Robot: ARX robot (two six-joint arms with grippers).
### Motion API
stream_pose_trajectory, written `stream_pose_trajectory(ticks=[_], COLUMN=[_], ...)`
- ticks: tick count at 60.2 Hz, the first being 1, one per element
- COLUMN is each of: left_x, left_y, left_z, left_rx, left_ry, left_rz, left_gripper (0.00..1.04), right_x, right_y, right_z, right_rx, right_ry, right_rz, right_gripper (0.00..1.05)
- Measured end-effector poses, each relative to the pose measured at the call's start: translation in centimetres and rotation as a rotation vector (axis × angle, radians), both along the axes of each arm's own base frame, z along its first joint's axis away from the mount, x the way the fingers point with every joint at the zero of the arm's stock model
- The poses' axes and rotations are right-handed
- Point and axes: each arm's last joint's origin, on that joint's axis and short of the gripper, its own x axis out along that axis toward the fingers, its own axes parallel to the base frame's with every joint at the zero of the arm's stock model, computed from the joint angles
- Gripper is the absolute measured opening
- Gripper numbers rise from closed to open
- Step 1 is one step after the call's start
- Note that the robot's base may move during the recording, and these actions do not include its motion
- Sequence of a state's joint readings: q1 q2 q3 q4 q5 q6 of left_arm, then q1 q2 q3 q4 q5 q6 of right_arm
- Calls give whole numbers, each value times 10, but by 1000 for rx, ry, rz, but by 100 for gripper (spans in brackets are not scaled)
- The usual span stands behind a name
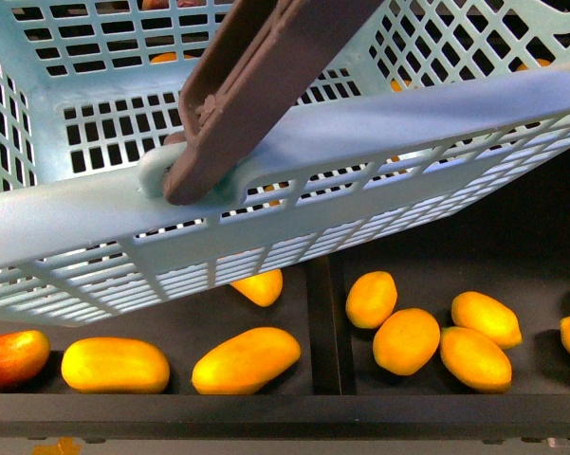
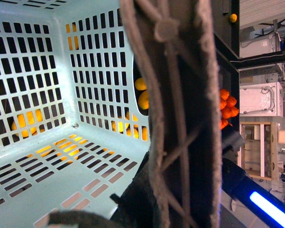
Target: Pick lemon and mango into basket
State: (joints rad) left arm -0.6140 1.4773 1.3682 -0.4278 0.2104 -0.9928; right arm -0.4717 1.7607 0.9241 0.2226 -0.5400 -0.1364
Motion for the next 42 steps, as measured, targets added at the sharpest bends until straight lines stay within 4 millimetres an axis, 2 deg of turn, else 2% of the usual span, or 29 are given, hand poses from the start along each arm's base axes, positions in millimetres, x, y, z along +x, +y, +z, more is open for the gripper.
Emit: stream_pose_trajectory(ticks=[12, 22, 32, 39, 42], left_x=[0, 0, 0, 0, 0], left_y=[0, 0, 0, 0, 0], left_z=[0, 0, 0, 0, 0], left_rx=[0, 0, 0, 0, 0], left_ry=[0, 0, 0, 0, 0], left_rz=[-1, 0, 0, 0, 0], left_gripper=[6, 6, 6, 6, 6], right_x=[-26, -41, -49, -50, -50], right_y=[30, 72, 110, 135, 153], right_z=[57, 98, 125, 131, 131], right_rx=[87, 156, 222, 253, 261], right_ry=[-95, -180, -233, -236, -224], right_rz=[23, 68, 88, 118, 139], right_gripper=[58, 58, 58, 58, 58])
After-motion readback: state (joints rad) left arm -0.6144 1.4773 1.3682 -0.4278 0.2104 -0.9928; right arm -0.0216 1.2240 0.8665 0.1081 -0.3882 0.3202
